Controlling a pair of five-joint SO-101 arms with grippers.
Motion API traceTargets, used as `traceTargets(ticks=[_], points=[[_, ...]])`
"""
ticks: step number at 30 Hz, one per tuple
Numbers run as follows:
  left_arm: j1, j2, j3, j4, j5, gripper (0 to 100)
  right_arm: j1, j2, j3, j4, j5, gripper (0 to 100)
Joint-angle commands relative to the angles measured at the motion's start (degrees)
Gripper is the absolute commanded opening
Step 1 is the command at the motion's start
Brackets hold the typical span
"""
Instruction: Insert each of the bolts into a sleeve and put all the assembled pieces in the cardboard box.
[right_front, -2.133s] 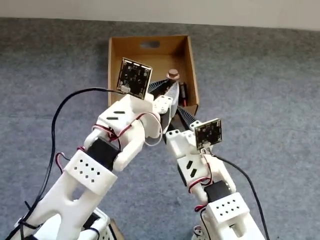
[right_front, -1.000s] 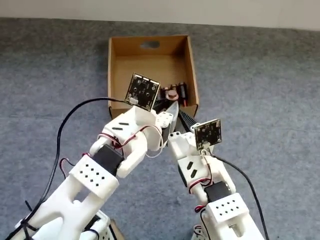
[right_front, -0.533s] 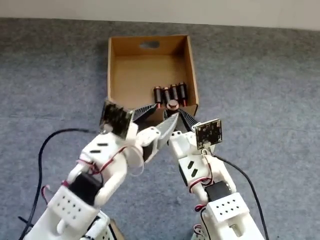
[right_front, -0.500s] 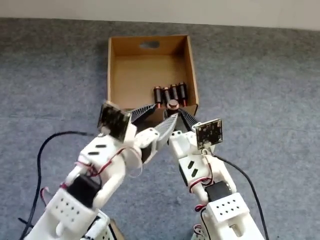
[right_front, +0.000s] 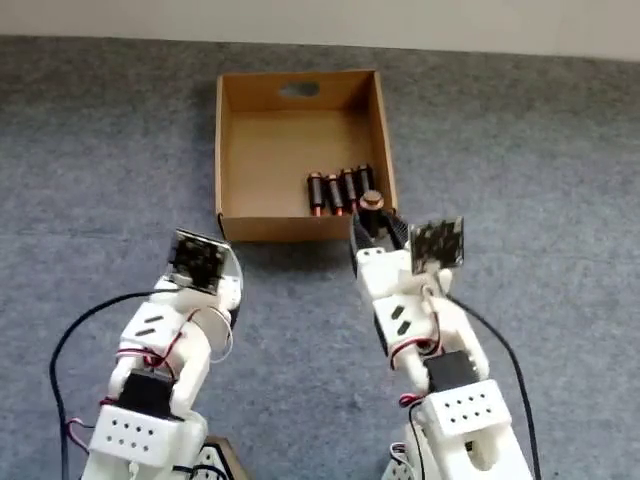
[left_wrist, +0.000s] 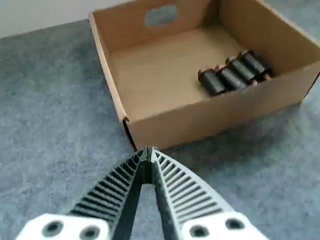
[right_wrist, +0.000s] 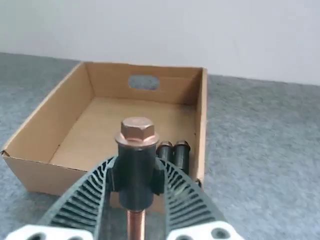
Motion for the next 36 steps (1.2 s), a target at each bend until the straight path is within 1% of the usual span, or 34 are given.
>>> traceTargets(ticks=[1,3,5,8,10,14,20,24,27,31,36], points=[[-0.75,-1.10,2.77,-4.31,-1.85,1,0.66,-0.84,-13.23,13.49,0.18,0.5],[-1.36,-1.19,2.86,-4.40,-1.85,1,0.84,-0.66,-19.21,17.98,0.18,0.5],[-2.42,-1.19,3.30,-4.75,-1.67,1,0.84,-0.57,-24.57,20.09,0.18,0.5],[-2.51,-1.19,5.14,-4.92,-1.67,1,0.84,0.48,-31.08,20.35,0.18,0.5],[-2.51,-1.19,6.20,-6.42,-1.67,1,0.84,4.09,-34.51,20.35,0.18,0.5],[-2.51,-1.19,7.16,-8.70,-1.67,1,-0.22,17.36,-40.57,20.26,0.09,0.5],[-2.51,-1.19,7.16,-8.70,-1.67,1,-1.63,44.70,-53.14,18.95,-9.85,0.5],[-2.51,-1.19,7.16,-8.70,-1.67,1,-1.71,62.99,-67.03,18.86,-10.20,0.5],[-2.51,-1.19,7.16,-8.70,-1.67,1,-3.65,74.95,-76.18,18.95,-10.29,0.5],[-2.51,-1.19,7.16,-8.70,-1.76,1,-7.16,85.58,-85.05,18.95,-10.46,0.5],[-2.51,-1.19,7.16,-8.70,-1.85,1,-9.27,94.29,-90.59,18.95,-10.55,0.5]])
